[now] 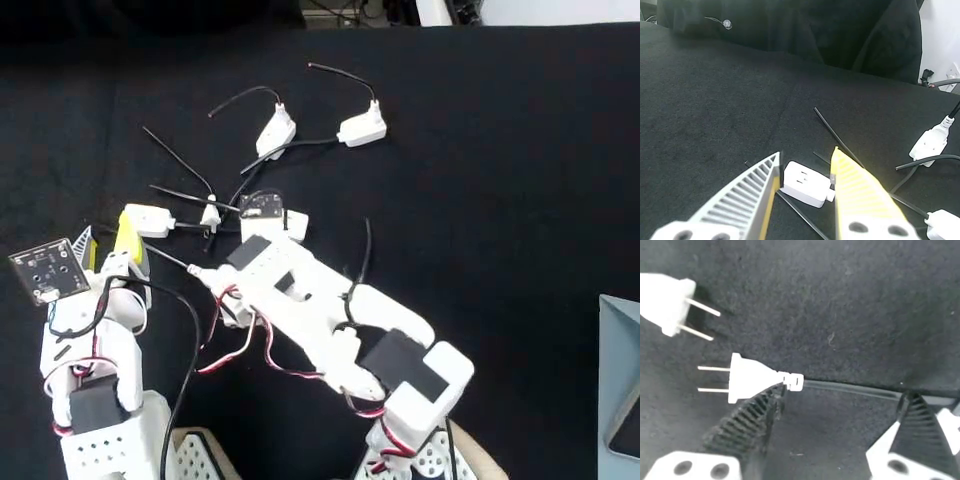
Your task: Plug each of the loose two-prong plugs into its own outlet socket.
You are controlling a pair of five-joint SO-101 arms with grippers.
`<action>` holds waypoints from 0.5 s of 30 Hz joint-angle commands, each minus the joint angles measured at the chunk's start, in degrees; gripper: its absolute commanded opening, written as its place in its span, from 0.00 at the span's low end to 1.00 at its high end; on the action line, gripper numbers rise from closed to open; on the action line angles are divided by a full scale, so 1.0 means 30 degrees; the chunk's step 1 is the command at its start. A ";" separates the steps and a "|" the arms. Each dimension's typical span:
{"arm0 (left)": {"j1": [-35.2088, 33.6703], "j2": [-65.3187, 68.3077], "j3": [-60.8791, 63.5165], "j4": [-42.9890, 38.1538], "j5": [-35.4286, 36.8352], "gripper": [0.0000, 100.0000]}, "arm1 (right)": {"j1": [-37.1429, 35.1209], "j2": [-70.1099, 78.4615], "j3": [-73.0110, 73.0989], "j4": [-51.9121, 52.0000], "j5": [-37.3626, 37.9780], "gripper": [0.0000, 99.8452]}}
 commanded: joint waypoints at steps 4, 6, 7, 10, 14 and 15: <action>-0.0073 -0.0117 -0.0044 -0.0498 0.0000 0.17 | -0.1612 -0.0747 -0.0337 0.1875 0.3751 0.36; -0.0103 -0.0117 -0.0044 -0.0498 0.0000 0.17 | -0.2198 -0.0982 -0.0190 0.1963 0.5363 0.36; -0.0103 -0.0117 -0.0044 -0.0498 0.0000 0.17 | -0.2315 -0.0982 -0.0044 0.1788 0.6007 0.36; -0.0132 -0.0117 -0.0044 -0.0498 0.0000 0.17 | -0.2227 -0.0982 0.0454 0.0615 0.7853 0.36; -0.0132 -0.0117 -0.0044 -0.0498 0.0000 0.17 | -0.2227 -0.1011 0.1011 -0.0879 0.9582 0.36; -0.0132 -0.0117 -0.0044 -0.0498 0.0000 0.17 | -0.2227 -0.1011 0.1011 -0.1201 0.9993 0.36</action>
